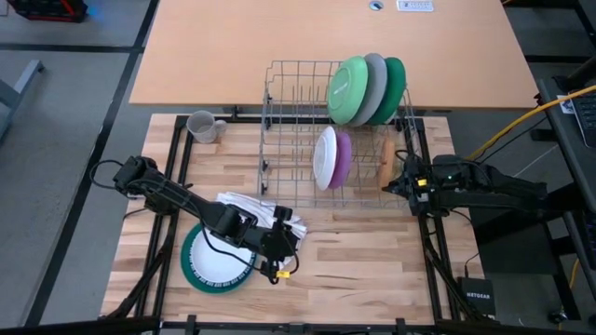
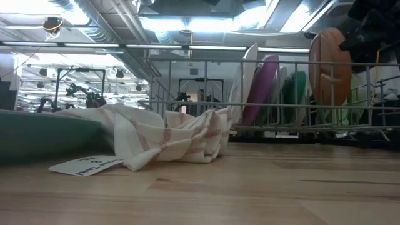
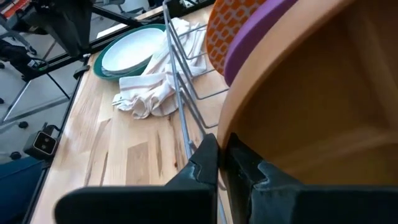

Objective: Sort dishes
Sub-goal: Put the brown plate into the dish rack

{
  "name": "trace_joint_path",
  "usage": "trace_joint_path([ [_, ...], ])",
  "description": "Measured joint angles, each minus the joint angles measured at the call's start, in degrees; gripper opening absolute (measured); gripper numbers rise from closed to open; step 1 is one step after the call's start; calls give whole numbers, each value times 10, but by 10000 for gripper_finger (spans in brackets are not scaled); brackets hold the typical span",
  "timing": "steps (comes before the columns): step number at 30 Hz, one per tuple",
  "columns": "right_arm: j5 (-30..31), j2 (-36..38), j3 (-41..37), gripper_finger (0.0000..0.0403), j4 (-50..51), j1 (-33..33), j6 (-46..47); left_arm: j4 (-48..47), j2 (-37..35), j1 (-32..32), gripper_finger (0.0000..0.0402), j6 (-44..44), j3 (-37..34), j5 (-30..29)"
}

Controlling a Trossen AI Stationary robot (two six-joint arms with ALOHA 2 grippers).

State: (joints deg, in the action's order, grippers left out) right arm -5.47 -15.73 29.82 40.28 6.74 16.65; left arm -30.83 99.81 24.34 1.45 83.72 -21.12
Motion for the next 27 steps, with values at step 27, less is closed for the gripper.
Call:
trace_joint_path([
  [27, -27, -9, 34, 14, -34, 1, -42, 5, 0, -1, 123, -31, 0, 0],
])
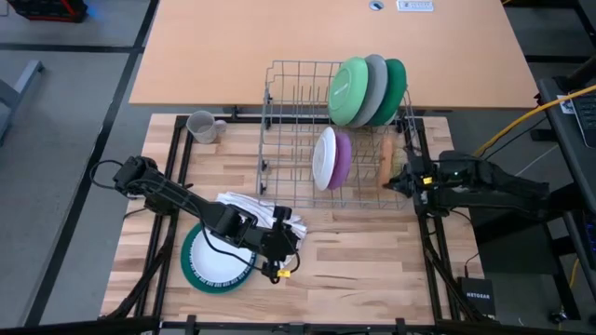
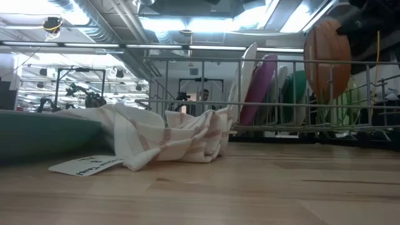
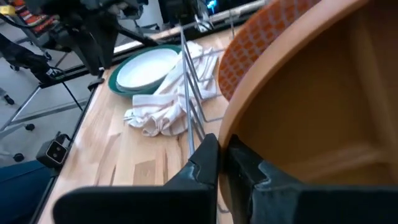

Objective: Sort dishes
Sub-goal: Put the brown plate into the dish rack

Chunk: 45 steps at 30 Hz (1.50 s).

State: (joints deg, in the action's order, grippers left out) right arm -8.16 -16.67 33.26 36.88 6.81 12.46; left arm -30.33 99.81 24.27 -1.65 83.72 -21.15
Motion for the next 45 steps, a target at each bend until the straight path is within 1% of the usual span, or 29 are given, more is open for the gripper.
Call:
trace_joint_path([
  [3, 2, -6, 19, 14, -6, 0, -26, 11, 0, 0, 123, 0, 0, 0],
  [5, 2, -10, 29, 14, -11, 0, -38, 36, 0, -1, 123, 11, 0, 0],
  [12, 17, -31, 31, 14, 26, 0, -41, 219, 0, -25, 123, 118, 0, -1],
  [14, 25, -38, 31, 14, 35, 0, -36, 257, 0, -34, 123, 134, 0, -1],
  [16, 26, -39, 31, 14, 33, 0, -36, 275, 0, -43, 123, 141, 0, -1],
  [21, 25, -39, 31, 14, 13, 0, -45, 258, 0, -60, 123, 126, 0, -1],
  [26, 8, -38, 31, 14, -40, 0, -69, 224, 0, -65, 123, 106, 0, -1],
  [30, 6, -38, 30, 14, -38, 0, -69, 217, 0, -63, 123, 104, 0, 0],
  [40, 6, -46, -5, 14, -44, 0, -68, 218, 0, -51, 123, 109, 0, 0],
  [45, 3, -52, -23, 14, -71, 0, -69, 218, 0, -51, 123, 110, 0, 0],
])
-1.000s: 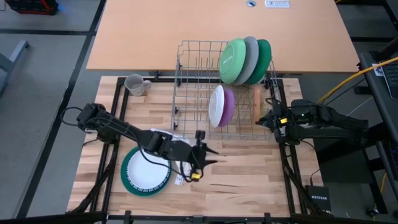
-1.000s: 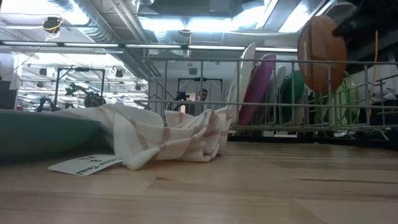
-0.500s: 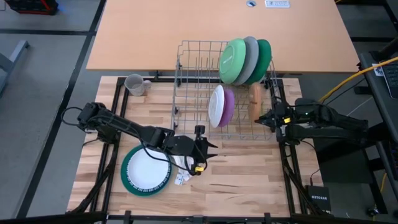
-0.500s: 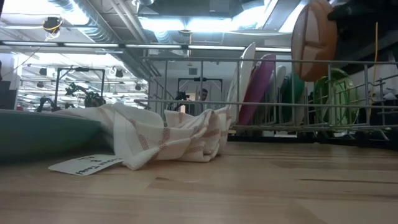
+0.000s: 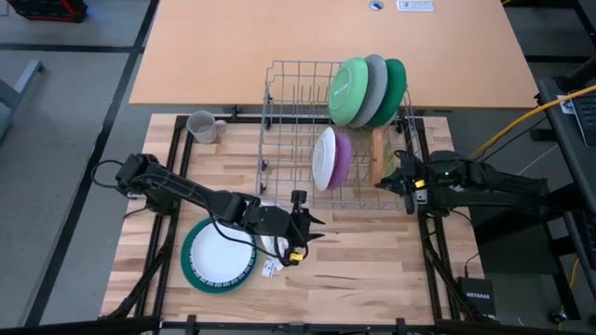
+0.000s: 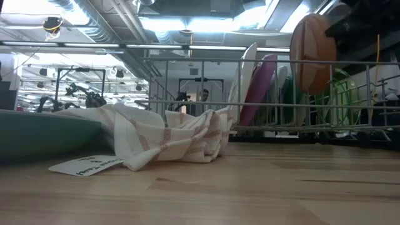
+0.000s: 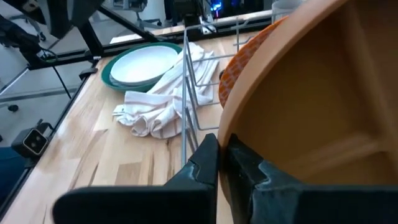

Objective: Sort dishes
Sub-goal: Put the brown plate into the dish rack

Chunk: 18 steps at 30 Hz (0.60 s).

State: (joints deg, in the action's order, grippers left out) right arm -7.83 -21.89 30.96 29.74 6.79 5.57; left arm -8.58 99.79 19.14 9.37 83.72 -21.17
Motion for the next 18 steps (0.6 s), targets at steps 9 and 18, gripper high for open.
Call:
trace_joint_path([
  [9, 22, -5, -8, 14, 9, 0, 0, -5, 0, 0, 123, -3, 0, 0],
  [18, 53, -5, -8, 14, 18, 0, 1, -17, 0, 0, 123, -17, 0, 0],
])
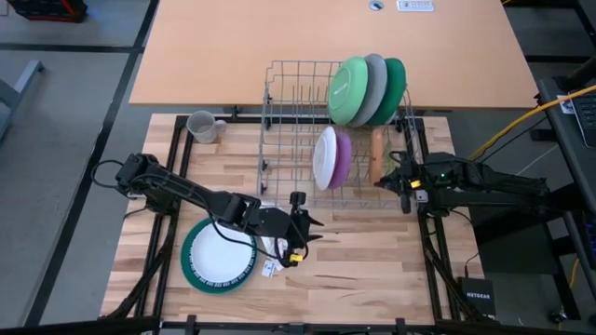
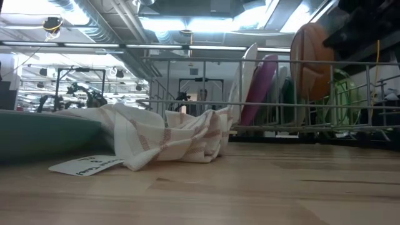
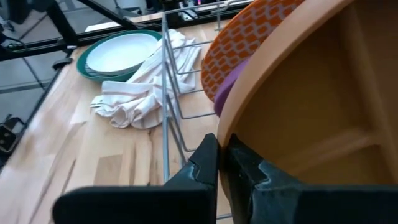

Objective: Sort dishes
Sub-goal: Put the brown plate into the dish rack

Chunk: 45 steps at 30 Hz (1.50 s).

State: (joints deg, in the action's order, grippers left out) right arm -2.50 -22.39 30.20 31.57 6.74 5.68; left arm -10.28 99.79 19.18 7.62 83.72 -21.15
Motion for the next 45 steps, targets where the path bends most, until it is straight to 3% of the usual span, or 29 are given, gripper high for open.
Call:
trace_joint_path([
  [22, 17, -22, 1, 17, -3, 0, -4, -26, 0, 16, 123, -2, 0, 0],
  [33, 27, -92, 0, 94, 4, 1, -25, -26, 0, 16, 123, -2, 0, 0],
  [45, 24, -95, 0, 101, 2, 1, -25, -29, 0, 16, 123, -3, 0, 0],
])
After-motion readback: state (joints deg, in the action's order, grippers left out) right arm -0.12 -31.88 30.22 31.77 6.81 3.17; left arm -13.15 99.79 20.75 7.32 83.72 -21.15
